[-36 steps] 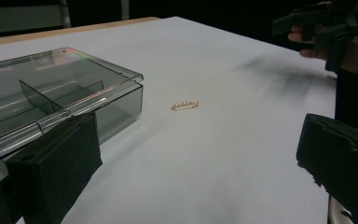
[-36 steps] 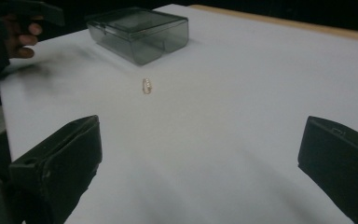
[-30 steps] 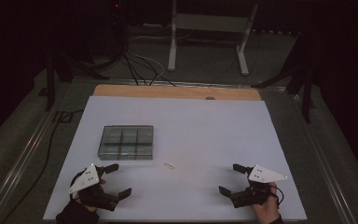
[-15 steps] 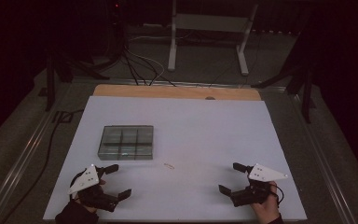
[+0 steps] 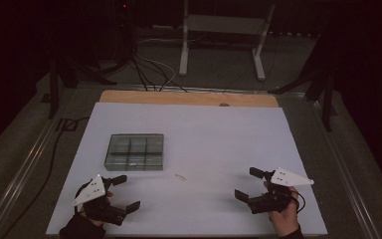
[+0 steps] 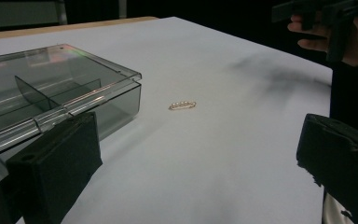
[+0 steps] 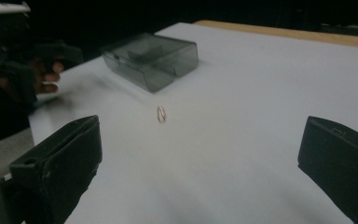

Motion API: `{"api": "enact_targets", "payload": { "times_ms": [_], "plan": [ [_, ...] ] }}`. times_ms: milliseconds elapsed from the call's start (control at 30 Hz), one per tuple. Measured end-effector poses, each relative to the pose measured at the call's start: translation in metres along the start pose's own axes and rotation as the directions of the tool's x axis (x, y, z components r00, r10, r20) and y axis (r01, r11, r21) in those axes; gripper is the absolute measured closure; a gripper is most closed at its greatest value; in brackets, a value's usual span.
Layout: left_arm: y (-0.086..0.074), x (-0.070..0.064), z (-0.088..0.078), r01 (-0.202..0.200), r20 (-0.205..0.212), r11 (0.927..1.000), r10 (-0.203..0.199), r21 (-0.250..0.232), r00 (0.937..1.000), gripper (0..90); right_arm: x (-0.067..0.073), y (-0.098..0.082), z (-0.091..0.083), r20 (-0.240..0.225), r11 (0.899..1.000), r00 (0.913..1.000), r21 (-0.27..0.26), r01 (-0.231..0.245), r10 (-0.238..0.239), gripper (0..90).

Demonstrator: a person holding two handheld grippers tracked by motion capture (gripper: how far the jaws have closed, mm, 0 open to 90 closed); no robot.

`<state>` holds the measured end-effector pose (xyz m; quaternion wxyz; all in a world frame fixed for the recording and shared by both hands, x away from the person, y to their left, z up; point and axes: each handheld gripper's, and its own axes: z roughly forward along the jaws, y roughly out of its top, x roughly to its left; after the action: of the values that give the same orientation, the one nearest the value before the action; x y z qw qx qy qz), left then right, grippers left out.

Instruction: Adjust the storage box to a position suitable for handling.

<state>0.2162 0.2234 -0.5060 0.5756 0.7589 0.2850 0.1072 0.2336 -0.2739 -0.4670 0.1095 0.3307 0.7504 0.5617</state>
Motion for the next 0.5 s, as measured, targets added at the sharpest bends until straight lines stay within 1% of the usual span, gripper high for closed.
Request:
{"api": "enact_targets", "payload": {
  "times_ms": [167, 200, 433, 500],
  "plan": [
    [0.000, 0.000, 0.000, 0.002, 0.004, 1.0000, -0.002, -0.002, 1.0000, 0.7, 0.002, 0.011, 0.005, -0.003, 1.000, 1.0000, -0.010, 0.007, -0.007, 0.0],
    [0.000, 0.000, 0.000, 0.003, 0.004, 1.0000, -0.003, 0.000, 1.0000, 0.7, 0.003, 0.012, 0.006, -0.001, 1.000, 0.9999, -0.009, 0.015, -0.015, 0.0],
    [-0.001, 0.000, 0.001, 0.008, 0.012, 1.0000, -0.008, 0.006, 0.9999, 0.7, 0.008, 0.019, 0.019, -0.028, 1.000, 0.9992, -0.004, 0.029, -0.029, 0.0],
    [0.000, -0.001, 0.000, 0.009, 0.014, 0.9999, -0.009, -0.005, 0.9999, 0.7, 0.009, 0.021, 0.023, -0.038, 1.000, 0.9989, -0.003, 0.027, -0.027, 0.0]
  ]
}}
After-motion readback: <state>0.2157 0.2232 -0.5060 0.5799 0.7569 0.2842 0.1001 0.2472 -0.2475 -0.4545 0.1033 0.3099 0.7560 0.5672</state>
